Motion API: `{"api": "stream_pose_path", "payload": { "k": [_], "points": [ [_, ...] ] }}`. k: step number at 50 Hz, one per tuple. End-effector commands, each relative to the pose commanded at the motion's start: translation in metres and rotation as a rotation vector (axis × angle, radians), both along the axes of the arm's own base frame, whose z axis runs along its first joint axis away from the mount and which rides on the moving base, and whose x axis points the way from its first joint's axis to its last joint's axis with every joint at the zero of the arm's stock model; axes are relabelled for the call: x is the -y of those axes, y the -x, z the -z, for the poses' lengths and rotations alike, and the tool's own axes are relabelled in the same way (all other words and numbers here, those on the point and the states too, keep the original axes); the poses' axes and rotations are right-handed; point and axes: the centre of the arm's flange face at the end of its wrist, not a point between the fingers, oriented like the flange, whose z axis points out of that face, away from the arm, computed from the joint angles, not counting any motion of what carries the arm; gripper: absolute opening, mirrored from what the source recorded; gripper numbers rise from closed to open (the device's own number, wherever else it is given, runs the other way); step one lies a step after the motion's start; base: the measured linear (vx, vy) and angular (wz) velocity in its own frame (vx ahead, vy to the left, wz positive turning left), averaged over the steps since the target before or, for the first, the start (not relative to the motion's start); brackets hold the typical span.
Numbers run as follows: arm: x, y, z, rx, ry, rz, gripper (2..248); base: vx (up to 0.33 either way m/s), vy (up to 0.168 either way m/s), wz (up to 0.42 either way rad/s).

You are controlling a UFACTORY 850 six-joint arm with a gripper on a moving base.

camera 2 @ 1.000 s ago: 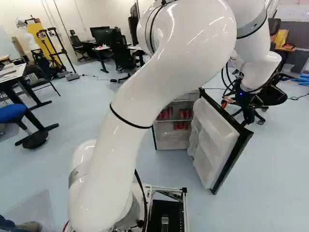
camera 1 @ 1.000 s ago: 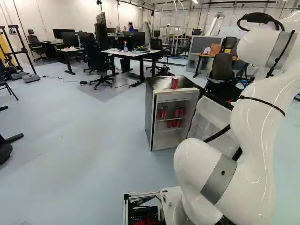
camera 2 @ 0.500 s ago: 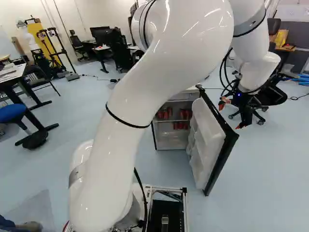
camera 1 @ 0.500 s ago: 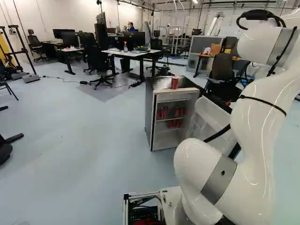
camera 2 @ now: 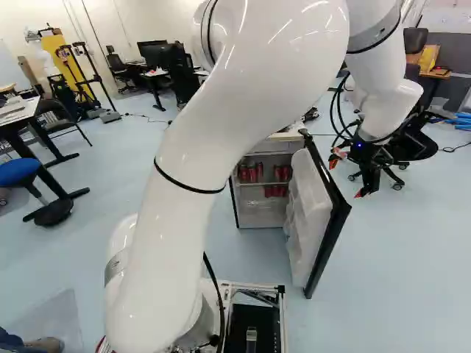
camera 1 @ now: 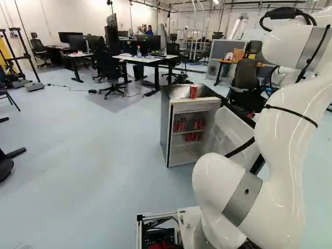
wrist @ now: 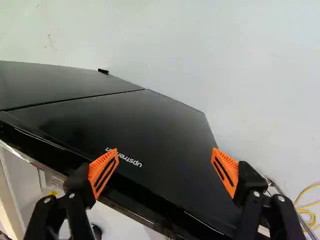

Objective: Grab a drink from the fridge

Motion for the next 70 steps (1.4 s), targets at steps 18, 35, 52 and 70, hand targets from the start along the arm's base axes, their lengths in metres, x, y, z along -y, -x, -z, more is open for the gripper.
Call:
{"api": "stream_pose_path", "payload": {
  "k": [18, 35, 52, 70],
  "points": [
    [-0.016, 0.002, 0.000, -0.009, -0.013, -0.011, 247, 0.000, 0.000, 0.000],
    [-0.033, 0.003, 0.000, -0.019, -0.025, -0.027, 247, 0.000, 0.000, 0.000],
    [-0.053, 0.002, 0.001, -0.029, -0.038, -0.048, 247, 0.000, 0.000, 0.000],
    [-0.075, 0.002, 0.001, -0.039, -0.051, -0.072, 247, 0.000, 0.000, 0.000]
  ]
}}
